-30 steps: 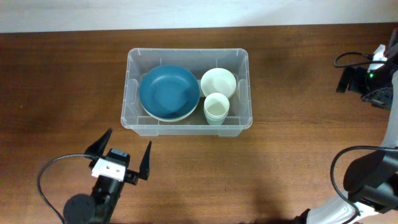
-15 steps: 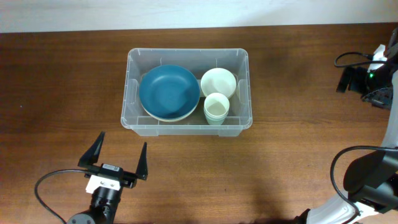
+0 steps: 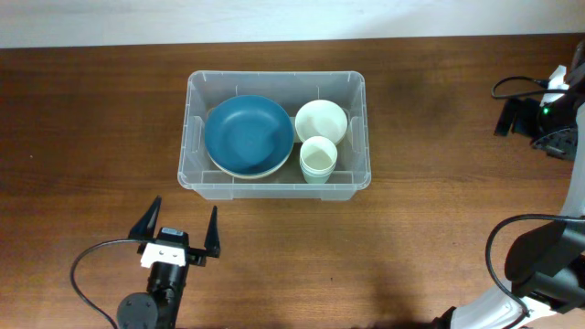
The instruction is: Pack container
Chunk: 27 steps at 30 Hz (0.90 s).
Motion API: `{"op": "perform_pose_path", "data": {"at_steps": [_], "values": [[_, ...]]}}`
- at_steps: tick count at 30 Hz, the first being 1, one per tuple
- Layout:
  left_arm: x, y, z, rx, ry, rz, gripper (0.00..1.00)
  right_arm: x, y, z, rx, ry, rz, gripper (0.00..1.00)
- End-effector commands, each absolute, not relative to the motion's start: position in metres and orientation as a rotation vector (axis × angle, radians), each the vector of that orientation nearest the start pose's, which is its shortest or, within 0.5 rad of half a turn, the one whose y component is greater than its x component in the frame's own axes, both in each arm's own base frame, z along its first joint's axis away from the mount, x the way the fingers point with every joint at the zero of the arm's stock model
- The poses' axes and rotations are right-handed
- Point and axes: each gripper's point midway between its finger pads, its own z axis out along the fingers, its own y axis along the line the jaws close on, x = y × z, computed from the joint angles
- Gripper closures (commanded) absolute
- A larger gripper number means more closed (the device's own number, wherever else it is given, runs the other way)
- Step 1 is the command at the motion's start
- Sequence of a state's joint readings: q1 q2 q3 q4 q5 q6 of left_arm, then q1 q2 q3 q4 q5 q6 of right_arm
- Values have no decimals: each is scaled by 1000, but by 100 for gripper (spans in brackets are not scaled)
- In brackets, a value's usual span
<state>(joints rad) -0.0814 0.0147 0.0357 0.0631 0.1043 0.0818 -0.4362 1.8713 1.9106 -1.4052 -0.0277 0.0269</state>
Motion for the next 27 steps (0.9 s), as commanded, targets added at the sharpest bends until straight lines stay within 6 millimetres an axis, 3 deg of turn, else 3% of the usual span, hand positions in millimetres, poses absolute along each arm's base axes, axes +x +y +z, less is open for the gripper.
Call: {"op": "perform_pose_path", "data": {"at_steps": [1,6,27], "values": [[245,-30,183,164,1533,-58,0,356,-161,192,685,2860,-16,1],[244,-28,158,161,1637,-51,0,356,-161,192,685,2860,-16,1],[244,-28,158,159,1637,-50,0,356,-161,192,685,2860,-16,1]]}}
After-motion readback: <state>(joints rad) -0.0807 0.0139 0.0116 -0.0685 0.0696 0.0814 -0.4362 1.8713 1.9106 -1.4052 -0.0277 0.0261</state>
